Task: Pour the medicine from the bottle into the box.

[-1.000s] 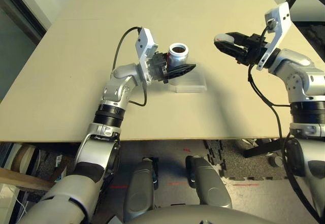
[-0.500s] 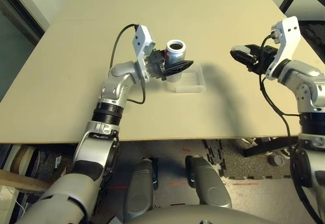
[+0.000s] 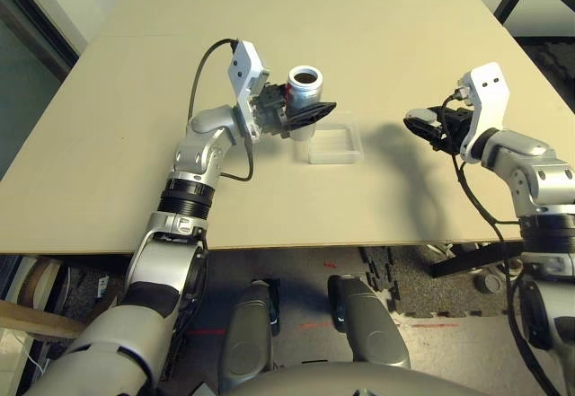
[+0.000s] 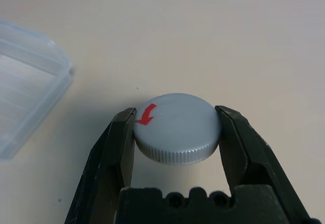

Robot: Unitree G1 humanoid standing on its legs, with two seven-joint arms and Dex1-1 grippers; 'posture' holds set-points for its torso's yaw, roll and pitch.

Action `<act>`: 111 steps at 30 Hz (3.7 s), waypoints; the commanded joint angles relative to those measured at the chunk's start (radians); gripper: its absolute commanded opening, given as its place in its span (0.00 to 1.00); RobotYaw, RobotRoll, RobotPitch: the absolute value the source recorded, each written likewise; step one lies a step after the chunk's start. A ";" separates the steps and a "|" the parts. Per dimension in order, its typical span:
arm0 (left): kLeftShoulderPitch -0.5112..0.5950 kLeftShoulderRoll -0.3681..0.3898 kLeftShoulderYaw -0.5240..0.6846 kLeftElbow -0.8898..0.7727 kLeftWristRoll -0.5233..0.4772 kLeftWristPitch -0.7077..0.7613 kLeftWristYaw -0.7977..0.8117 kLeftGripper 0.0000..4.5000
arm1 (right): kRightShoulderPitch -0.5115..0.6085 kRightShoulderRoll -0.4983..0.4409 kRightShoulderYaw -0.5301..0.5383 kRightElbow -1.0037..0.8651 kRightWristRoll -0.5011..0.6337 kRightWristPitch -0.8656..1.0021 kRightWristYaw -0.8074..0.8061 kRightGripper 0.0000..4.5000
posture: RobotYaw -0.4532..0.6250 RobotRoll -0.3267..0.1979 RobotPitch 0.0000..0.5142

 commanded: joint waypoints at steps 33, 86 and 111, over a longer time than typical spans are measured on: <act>-0.185 0.117 0.013 0.329 0.139 -0.130 0.031 0.58 | 0.146 -0.057 -0.002 -0.109 0.182 -0.218 0.530 1.00 | 0.27 0.62 0.26; -0.699 0.001 -0.860 0.908 1.407 -0.808 1.114 0.58 | 0.150 -0.020 0.024 -0.073 0.150 -0.219 0.482 1.00 | 0.30 0.62 0.34; -0.319 -0.066 0.204 0.783 0.282 -0.299 0.429 0.58 | 0.125 -0.026 0.052 -0.047 0.113 -0.265 0.499 1.00 | 0.31 0.62 0.32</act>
